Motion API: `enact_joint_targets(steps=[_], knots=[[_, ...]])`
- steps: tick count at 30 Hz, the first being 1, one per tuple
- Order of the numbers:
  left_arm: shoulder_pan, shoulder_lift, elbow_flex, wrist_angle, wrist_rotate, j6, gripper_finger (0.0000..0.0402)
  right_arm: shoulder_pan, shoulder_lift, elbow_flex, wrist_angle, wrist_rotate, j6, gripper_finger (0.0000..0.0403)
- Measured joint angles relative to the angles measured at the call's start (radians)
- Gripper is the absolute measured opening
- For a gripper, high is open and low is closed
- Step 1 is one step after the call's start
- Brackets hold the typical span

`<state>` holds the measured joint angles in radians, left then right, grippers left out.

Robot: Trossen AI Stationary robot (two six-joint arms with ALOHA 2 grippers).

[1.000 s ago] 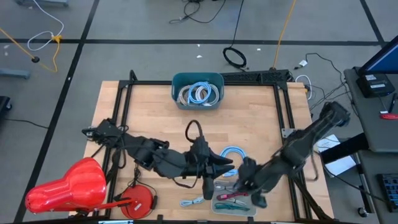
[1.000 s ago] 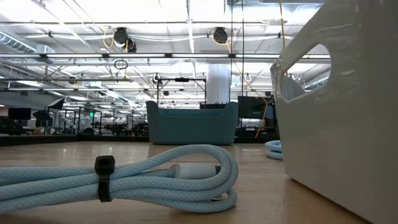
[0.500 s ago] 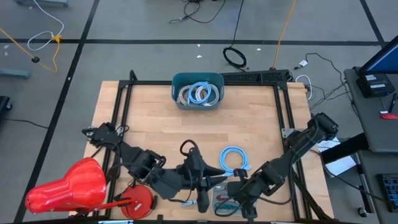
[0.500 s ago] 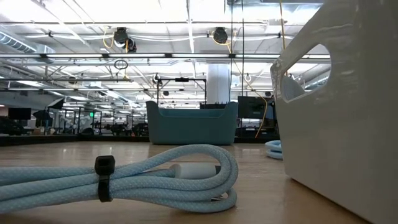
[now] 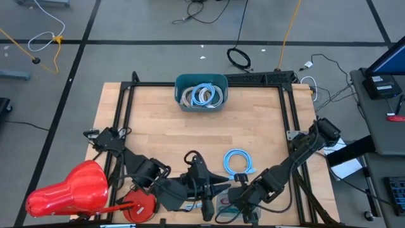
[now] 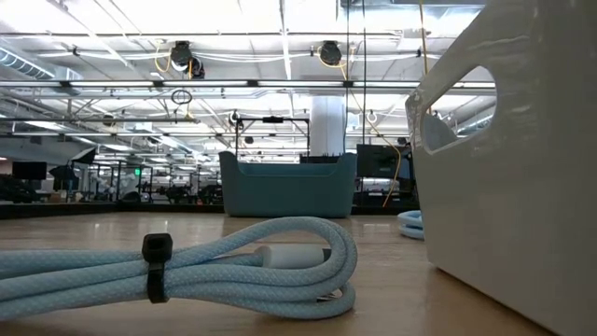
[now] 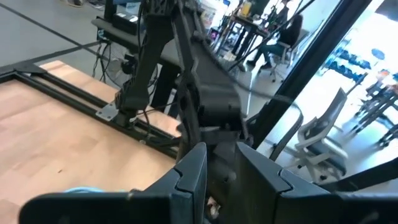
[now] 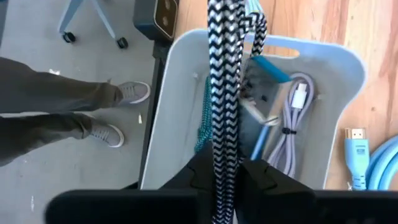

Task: Pick & Place USB Port
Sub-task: Put the white patterned charger cable into the gray bin, then put the light blue charger cable into the gray bin

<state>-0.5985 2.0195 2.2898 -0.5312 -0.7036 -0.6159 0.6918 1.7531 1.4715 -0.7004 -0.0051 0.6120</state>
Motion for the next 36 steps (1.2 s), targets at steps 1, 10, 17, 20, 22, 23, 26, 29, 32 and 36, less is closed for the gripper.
enact_joint_targets(steps=[1,10,17,20,22,23,26,29,32,36], knots=[[-0.002,0.002,0.000,-0.006,-0.001,0.000,0.0088,0.000,-0.002,0.000,0.001,0.000,-0.001,0.0033],[0.003,0.013,0.000,-0.015,-0.005,-0.037,0.0088,0.000,-0.006,0.000,-0.022,0.003,-0.019,0.0126],[-0.006,0.013,0.000,-0.505,0.049,-0.421,0.0088,0.003,-0.046,0.000,0.004,0.002,-0.012,0.0153],[-0.007,0.040,-0.043,-0.695,0.180,-0.565,0.0088,0.005,-0.087,-0.001,0.014,0.001,0.004,0.0154],[-0.012,0.060,-0.129,-0.706,0.286,-0.572,0.0088,0.005,-0.123,-0.001,0.034,0.001,0.019,0.0154],[-0.014,0.068,-0.181,-0.671,0.338,-0.567,0.0088,0.005,-0.144,-0.001,0.041,0.004,0.026,0.0154],[-0.031,0.074,-0.329,-0.535,0.459,-0.567,0.0088,0.006,-0.200,-0.001,0.041,0.008,0.043,0.0155],[-0.050,0.081,-0.467,-0.353,0.511,-0.595,0.0088,0.021,-0.257,-0.001,0.041,0.062,0.060,0.0155],[-0.059,0.086,-0.569,-0.236,0.525,-0.623,0.0088,0.044,-0.305,-0.001,0.044,0.138,0.068,0.0155],[-0.059,0.083,-0.627,-0.141,0.526,-0.636,0.0088,0.076,-0.342,-0.001,0.038,0.209,0.086,0.0155]])
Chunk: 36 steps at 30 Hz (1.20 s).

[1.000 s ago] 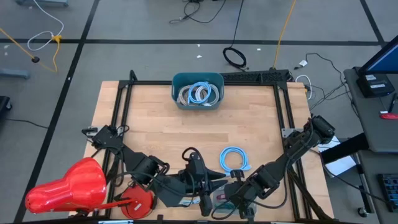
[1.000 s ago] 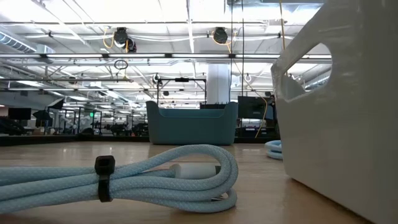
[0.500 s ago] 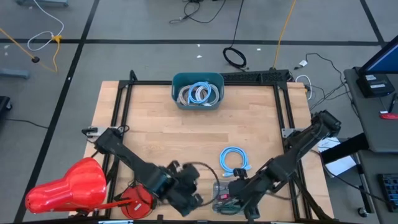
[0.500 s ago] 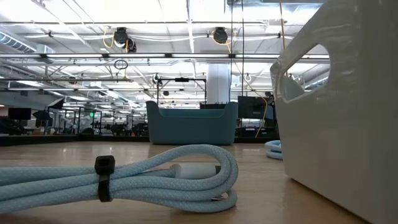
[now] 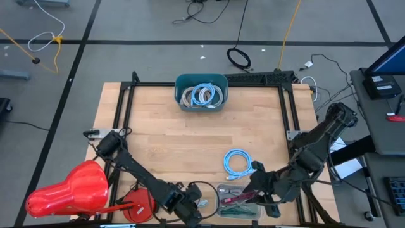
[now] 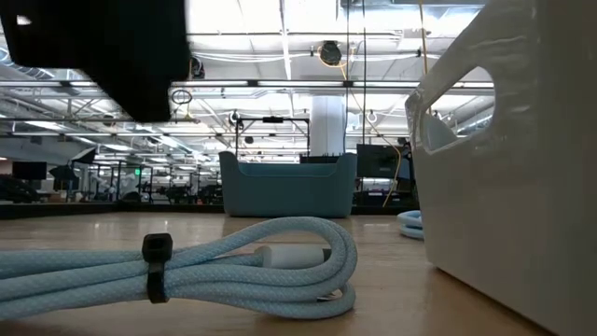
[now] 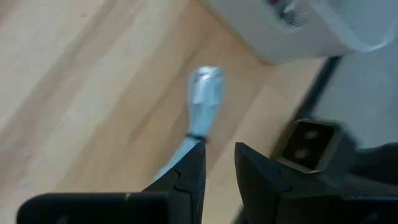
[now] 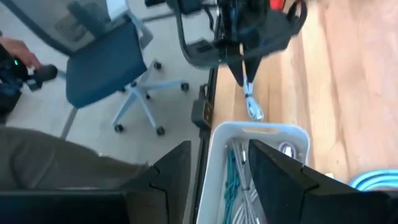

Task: Pick & Place USB Port
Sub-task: Put the light blue charger cable into the gray bin

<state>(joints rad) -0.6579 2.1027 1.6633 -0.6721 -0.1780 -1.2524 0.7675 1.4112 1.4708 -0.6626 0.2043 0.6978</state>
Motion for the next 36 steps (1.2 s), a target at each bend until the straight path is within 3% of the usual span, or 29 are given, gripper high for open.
enact_joint_targets(steps=[17,19,22,25,29,36], knots=[[0.044,0.133,0.004,-0.010,0.216,0.080,0.0087,0.040,-0.006,-0.001,0.000,0.061,0.031,0.0155],[0.050,0.140,0.004,-0.022,0.256,0.066,0.0076,0.040,-0.006,-0.001,0.000,0.061,0.039,0.0155],[0.052,0.141,0.003,-0.024,0.277,0.063,0.0024,0.040,-0.006,-0.001,0.000,0.063,0.042,0.0155],[0.053,0.121,0.000,-0.030,0.261,0.029,0.0012,0.040,-0.006,-0.001,0.000,0.064,0.045,0.0155],[0.053,0.065,-0.007,-0.089,0.153,-0.030,0.0007,0.040,-0.006,-0.001,0.009,0.066,0.054,0.0155],[0.046,-0.114,-0.005,-0.035,-0.263,-0.144,0.0006,0.040,-0.005,-0.001,0.132,0.118,0.047,0.0155]])
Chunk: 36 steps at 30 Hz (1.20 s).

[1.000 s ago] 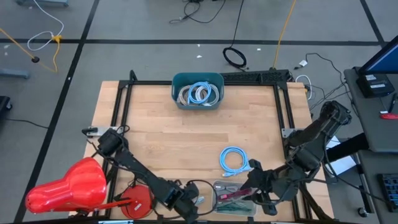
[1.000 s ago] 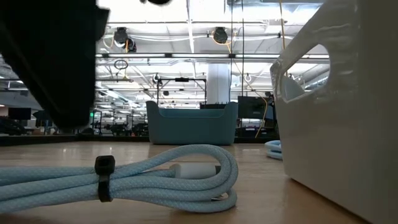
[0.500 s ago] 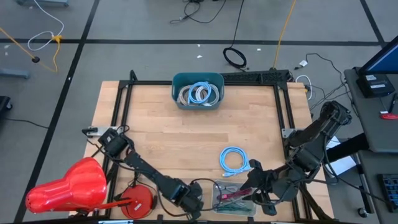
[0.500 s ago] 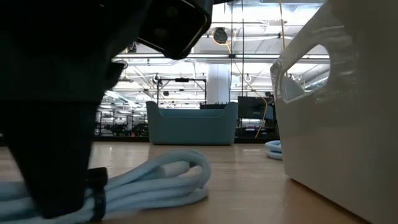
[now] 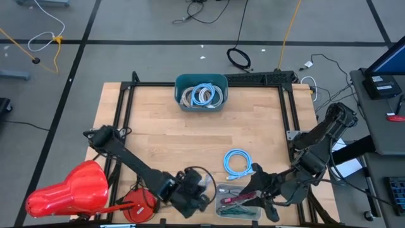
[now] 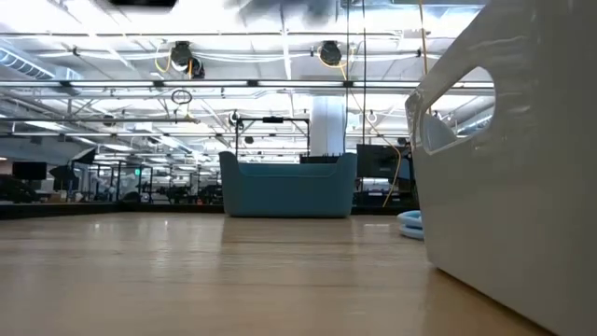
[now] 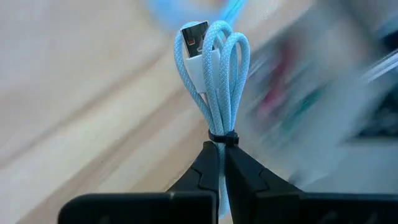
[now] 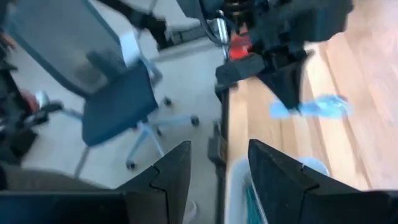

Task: Pick & Place USB Port
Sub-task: Put the light blue charger cable into the gray bin

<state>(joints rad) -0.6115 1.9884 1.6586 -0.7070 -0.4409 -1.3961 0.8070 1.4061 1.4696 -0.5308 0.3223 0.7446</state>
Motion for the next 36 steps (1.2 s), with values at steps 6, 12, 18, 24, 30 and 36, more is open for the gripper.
enact_joint_targets(steps=[6,12,18,24,30,36], knots=[[0.001,-0.123,0.002,0.369,-0.392,0.272,0.0006,-0.001,-0.001,0.000,0.163,0.047,-0.035,0.0155],[-0.013,-0.157,0.002,0.768,-0.480,0.658,0.0006,-0.008,-0.023,0.000,0.261,0.121,-0.071,0.0155],[-0.018,-0.155,0.003,0.894,-0.418,0.777,0.0005,-0.032,-0.051,0.000,0.283,0.128,-0.094,0.0155],[-0.030,-0.155,0.003,0.894,-0.394,0.776,0.0005,-0.042,-0.052,0.000,0.362,0.124,-0.132,0.0155],[-0.032,-0.155,0.003,0.921,-0.381,0.807,0.0005,-0.058,-0.051,0.000,0.368,0.124,-0.153,0.0155],[-0.028,-0.155,0.003,0.952,-0.342,0.838,0.0005,-0.099,-0.051,0.000,0.369,0.138,-0.156,0.0155]])
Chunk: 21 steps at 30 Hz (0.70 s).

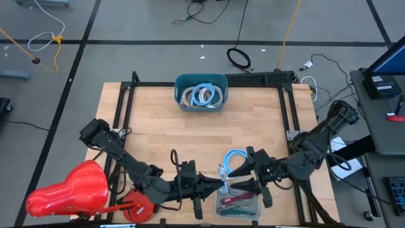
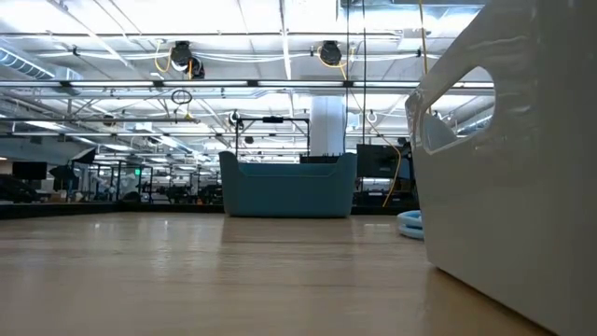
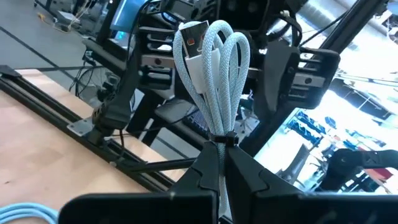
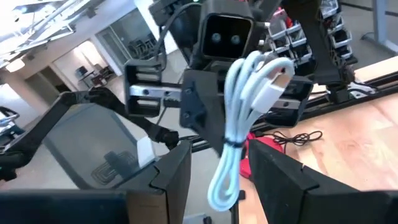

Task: Pick & Place USB Port
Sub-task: Put the light blue charger cable into the gray bin

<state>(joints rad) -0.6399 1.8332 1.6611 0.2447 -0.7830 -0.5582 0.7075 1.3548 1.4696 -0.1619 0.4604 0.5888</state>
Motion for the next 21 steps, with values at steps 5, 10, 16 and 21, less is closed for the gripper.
enact_joint_targets(steps=[5,10,16,21], knots=[[0.000,0.000,0.000,0.000,0.000,0.013,0.0005,-0.050,0.001,-0.012,0.014,-0.053,0.001,0.0155],[0.011,0.000,0.000,-0.005,0.014,0.024,0.0005,-0.103,0.001,-0.064,0.072,-0.146,0.052,0.0155],[0.027,0.000,0.000,-0.015,0.054,0.029,0.0005,-0.152,0.000,-0.149,0.224,-0.257,0.123,0.0133],[0.031,0.000,0.000,-0.060,0.060,0.018,0.0006,-0.163,0.000,-0.151,0.213,-0.285,0.114,0.0073]])
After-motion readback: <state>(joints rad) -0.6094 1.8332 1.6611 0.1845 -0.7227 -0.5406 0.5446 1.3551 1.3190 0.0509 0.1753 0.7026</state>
